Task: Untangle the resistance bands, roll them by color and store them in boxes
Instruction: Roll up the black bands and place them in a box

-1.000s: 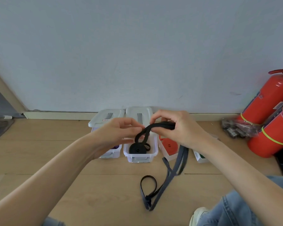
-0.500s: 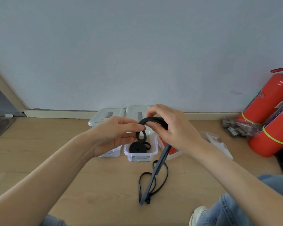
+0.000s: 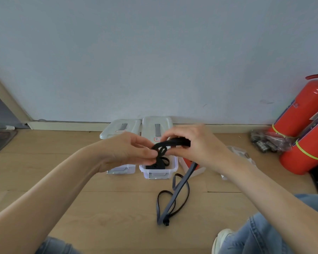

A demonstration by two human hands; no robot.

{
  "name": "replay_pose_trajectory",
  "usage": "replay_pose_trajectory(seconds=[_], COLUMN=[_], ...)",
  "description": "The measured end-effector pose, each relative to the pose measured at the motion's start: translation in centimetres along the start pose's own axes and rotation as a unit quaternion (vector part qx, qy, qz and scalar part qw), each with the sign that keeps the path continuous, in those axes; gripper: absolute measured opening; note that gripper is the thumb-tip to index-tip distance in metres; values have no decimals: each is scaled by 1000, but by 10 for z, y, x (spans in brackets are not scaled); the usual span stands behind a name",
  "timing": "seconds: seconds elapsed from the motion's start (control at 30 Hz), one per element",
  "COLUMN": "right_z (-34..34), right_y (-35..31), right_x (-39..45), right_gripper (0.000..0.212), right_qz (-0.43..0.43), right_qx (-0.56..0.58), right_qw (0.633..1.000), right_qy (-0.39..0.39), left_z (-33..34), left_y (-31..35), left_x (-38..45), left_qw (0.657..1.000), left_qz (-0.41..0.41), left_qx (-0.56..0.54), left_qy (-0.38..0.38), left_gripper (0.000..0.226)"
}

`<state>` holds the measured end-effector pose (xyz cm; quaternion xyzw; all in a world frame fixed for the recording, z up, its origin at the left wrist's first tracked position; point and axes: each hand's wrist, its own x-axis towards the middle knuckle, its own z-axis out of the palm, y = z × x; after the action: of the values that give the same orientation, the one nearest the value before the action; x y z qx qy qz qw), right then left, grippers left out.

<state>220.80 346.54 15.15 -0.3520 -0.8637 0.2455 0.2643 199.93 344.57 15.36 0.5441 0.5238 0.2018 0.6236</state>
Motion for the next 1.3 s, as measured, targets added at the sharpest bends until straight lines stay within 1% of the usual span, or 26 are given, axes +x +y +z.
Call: replay_pose_trajectory(seconds=[0.07, 0.1, 0.17, 0.27, 0.33, 0.37, 0.4, 0.43, 0.47, 0.53, 0.63, 0.7, 0.77, 0.83, 0.9, 1.0, 1.03, 1.07, 1.1, 1.13, 1.17, 1.2, 1.23, 1.3], right_z=[4, 6, 8, 11, 12, 12, 11, 9, 7, 4, 7, 10, 11, 14, 21, 23, 21, 18, 15, 14, 13, 13, 15, 16], right_y=[0, 0, 0, 1, 1, 2, 2, 3, 3, 2, 0, -1, -1, -4, -6, -3, -2, -2, -1, -1, -2, -3, -5, -6], right_x=[-1, -1, 1, 2, 0, -1, -1, 0, 1, 5, 9, 9, 9, 9, 7, 6, 7, 7, 7, 7, 7, 7, 6, 7], right_gripper=[20, 20, 21, 20, 18, 17, 17, 17, 18, 17, 14, 15, 13, 17, 23, 21, 19, 19, 21, 25, 28, 29, 28, 27], right_qz=[-12, -18, -21, -11, 0, 10, 28, 56, 87, 129, 167, 188, 192, 188, 185, 191, 190, 183, 167, 147, 125, 104, 87, 81], right_qx=[-41, -56, -67, -52, -44, -39, -18, 31, 100, 226, 349, 395, 415, 402, 387, 371, 353, 324, 282, 231, 177, 127, 91, 87], right_qw=[998, 997, 993, 993, 994, 995, 998, 998, 991, 964, 920, 898, 888, 895, 901, 903, 909, 922, 939, 957, 973, 985, 991, 993], right_qy=[-40, -59, -90, -109, -103, -87, -61, -29, 5, 55, 65, 57, 46, 44, 57, 106, 111, 109, 103, 94, 78, 56, 36, 26], left_z=[3, 4, 8, 13, 16, 16, 15, 13, 11, 8, 9, 9, 7, 8, 12, 22, 23, 22, 20, 18, 17, 17, 19, 20], left_y=[2, 3, 4, 2, 0, -1, -2, -1, 0, 4, 7, 7, 6, 3, -1, -5, -5, -5, -5, -5, -3, -2, -1, -1], left_x=[-2, -2, -1, -1, 0, 1, 1, 2, 3, 5, 8, 11, 11, 12, 13, 13, 13, 12, 12, 12, 11, 10, 9, 7], left_qw=[992, 987, 985, 987, 988, 989, 990, 991, 992, 989, 981, 974, 965, 960, 960, 959, 961, 966, 974, 977, 973, 966, 963, 966], left_qz=[9, 18, 36, 38, 44, 51, 58, 64, 73, 99, 126, 135, 142, 144, 130, 131, 130, 128, 125, 121, 117, 114, 111, 103], left_qx=[128, 158, 165, 153, 145, 141, 131, 115, 90, 26, -22, -41, -68, -100, -129, -187, -189, -164, -103, -14, 74, 136, 165, 155], left_qy=[2, -3, -20, -26, -22, -14, 2, 26, 54, 105, 148, 175, 210, 219, 211, 170, 157, 153, 160, 174, 186, 188, 184, 178], left_gripper=[10, 12, 15, 11, 9, 9, 10, 11, 13, 15, 17, 18, 18, 20, 24, 17, 15, 14, 13, 12, 12, 12, 12, 10])
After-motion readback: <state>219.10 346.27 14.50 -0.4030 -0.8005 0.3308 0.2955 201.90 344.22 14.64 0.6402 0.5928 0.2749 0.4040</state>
